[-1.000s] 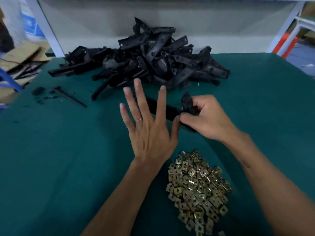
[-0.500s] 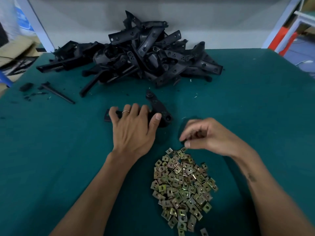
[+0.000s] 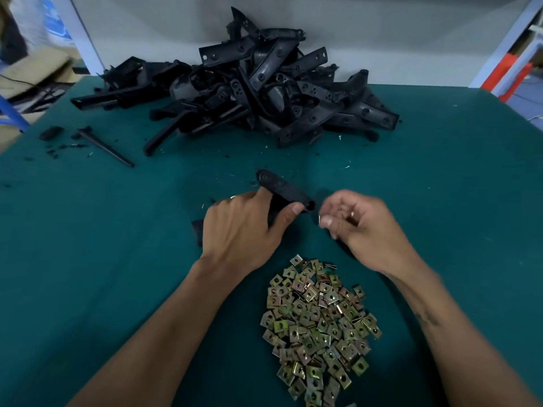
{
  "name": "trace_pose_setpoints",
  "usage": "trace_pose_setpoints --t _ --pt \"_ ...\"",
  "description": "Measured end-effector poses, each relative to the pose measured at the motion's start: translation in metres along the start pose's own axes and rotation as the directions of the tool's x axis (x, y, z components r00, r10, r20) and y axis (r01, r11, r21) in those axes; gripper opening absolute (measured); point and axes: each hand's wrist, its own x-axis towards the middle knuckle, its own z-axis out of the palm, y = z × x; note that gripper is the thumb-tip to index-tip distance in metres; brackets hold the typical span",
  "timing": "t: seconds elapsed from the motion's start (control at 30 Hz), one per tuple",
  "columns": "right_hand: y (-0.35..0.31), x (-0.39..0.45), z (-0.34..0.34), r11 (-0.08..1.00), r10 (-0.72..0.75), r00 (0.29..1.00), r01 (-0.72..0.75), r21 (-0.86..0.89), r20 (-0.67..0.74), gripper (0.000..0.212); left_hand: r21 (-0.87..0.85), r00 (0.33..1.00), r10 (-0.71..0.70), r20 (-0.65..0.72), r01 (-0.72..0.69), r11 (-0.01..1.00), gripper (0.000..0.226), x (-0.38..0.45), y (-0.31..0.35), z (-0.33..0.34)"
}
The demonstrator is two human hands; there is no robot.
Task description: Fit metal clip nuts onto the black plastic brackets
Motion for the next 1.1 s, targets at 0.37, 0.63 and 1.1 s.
trace_pose_setpoints --t 0.37,0.63,1.1 --pt "-0.017 0.011 0.038 0.679 0.231 0.913 0.097 0.728 -0.337 0.012 -0.042 0.995 0.088 0.039 -0.086 0.995 0.069 -0.001 -0.003 -0.001" --pt "-0.02 0.012 0.038 0.737 0.233 0.925 0.033 0.675 -0.299 0.012 -0.05 0.998 0.062 -0.005 -0.062 0.997 0.063 -0.001 -0.003 -0.001" --pt "-0.023 0.011 0.059 0.66 0.296 0.865 0.123 0.741 -0.406 0.018 -0.043 0.999 0.033 -0.03 -0.035 0.998 0.065 -0.002 0.0 -0.004"
